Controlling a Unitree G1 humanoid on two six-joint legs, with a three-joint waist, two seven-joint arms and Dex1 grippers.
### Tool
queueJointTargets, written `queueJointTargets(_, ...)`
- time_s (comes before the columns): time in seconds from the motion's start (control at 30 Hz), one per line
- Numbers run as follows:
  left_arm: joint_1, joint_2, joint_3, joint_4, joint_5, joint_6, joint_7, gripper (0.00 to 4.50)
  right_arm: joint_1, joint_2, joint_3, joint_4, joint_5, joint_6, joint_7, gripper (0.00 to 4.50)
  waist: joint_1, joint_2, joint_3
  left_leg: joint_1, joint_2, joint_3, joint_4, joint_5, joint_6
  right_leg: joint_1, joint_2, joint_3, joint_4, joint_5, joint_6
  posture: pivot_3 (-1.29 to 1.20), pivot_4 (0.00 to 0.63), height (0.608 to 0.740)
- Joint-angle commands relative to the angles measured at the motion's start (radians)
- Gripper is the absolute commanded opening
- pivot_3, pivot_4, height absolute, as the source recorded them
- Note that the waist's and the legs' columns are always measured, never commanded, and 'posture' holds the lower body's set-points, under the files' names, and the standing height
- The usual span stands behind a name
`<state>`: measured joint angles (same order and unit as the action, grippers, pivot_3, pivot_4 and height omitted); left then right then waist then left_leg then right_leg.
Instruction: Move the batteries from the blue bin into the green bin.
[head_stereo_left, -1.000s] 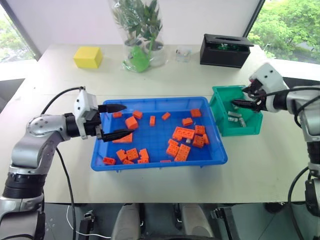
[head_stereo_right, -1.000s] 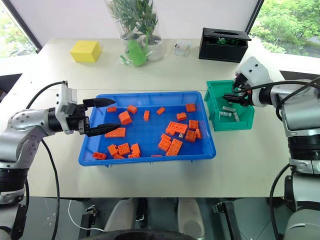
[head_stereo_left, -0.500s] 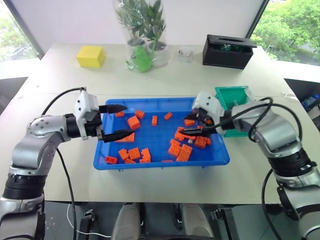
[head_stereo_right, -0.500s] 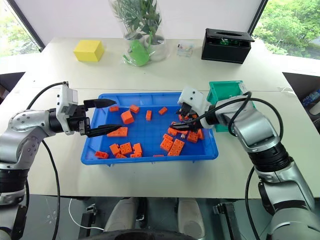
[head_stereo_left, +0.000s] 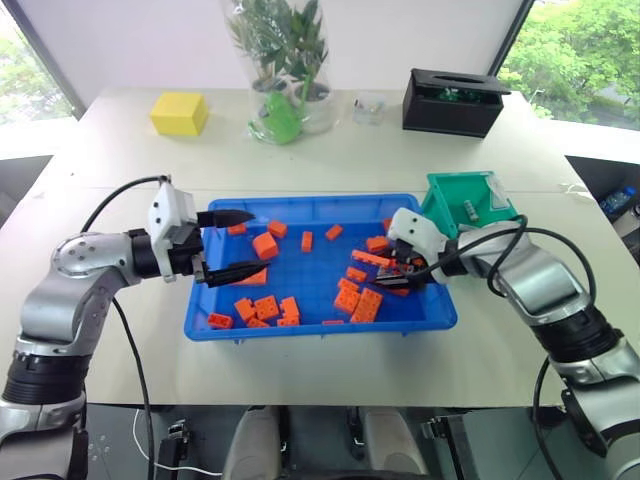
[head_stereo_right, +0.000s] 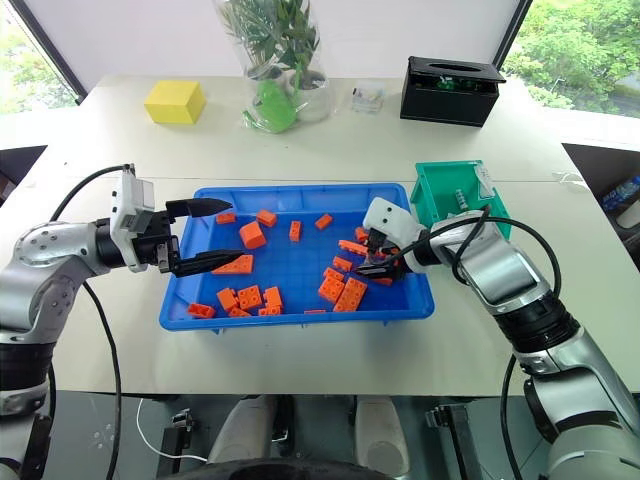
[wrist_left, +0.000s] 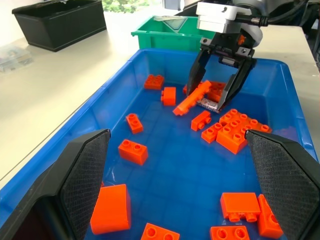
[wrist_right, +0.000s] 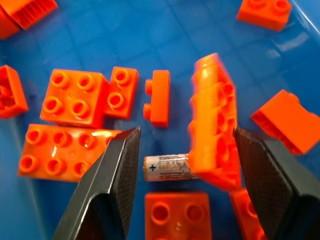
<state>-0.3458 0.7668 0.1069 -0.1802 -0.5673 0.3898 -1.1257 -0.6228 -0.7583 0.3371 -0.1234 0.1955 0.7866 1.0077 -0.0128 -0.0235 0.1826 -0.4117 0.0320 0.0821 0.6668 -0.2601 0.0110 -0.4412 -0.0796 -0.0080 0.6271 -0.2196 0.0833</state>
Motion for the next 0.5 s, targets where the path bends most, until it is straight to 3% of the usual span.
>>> queueJointTargets(0.03,-0.008,0.013,0.029,-0.031,-0.014,0.0,0.003,4.5,-0.005,-0.012,-0.028,0.02,-0.013,-0.022,-0.001,3.01,0.001,0.0,0.0,0.0,0.0,0.0,0.0,0.0,0.0,0.0,0.0,0.0,0.0,0.0,0.0,0.0,0.15,0.736)
queueJointTargets(0.23,-0.011,0.011,0.026,-0.027,-0.013,-0.004,0.002,4.5,-0.001,0.001,-0.022,0.053,-0.033,-0.06,-0.016,3.01,0.003,0.0,0.0,0.0,0.0,0.0,0.0,0.0,0.0,0.001,0.0,0.0,-0.001,0.0,0.0,0.0,0.15,0.736)
queueJointTargets(0.33,-0.014,0.009,0.024,-0.025,-0.011,-0.006,0.002,4.5,-0.002,0.008,-0.022,0.068,-0.044,-0.08,-0.026,2.14,0.003,-0.001,0.0,0.0,0.0,0.0,0.0,0.0,0.0,0.001,0.0,0.0,-0.001,0.0,0.0,0.0,0.15,0.736)
queueJointTargets(0.43,-0.016,0.008,0.025,-0.025,-0.012,-0.006,0.003,4.5,-0.007,0.014,-0.023,0.068,-0.048,-0.087,-0.03,0.65,0.003,-0.001,-0.001,0.0,0.0,0.0,0.0,0.0,0.0,0.001,0.0,0.0,-0.001,0.0,0.0,0.0,0.15,0.736)
queueJointTargets(0.5,-0.018,0.008,0.026,-0.023,-0.013,-0.005,0.004,4.5,-0.022,0.024,-0.021,0.063,-0.05,-0.088,-0.033,0.47,0.002,-0.001,-0.001,0.0,0.0,0.0,0.0,0.0,0.0,0.001,0.0,0.0,-0.001,0.0,0.0,0.0,0.15,0.736)
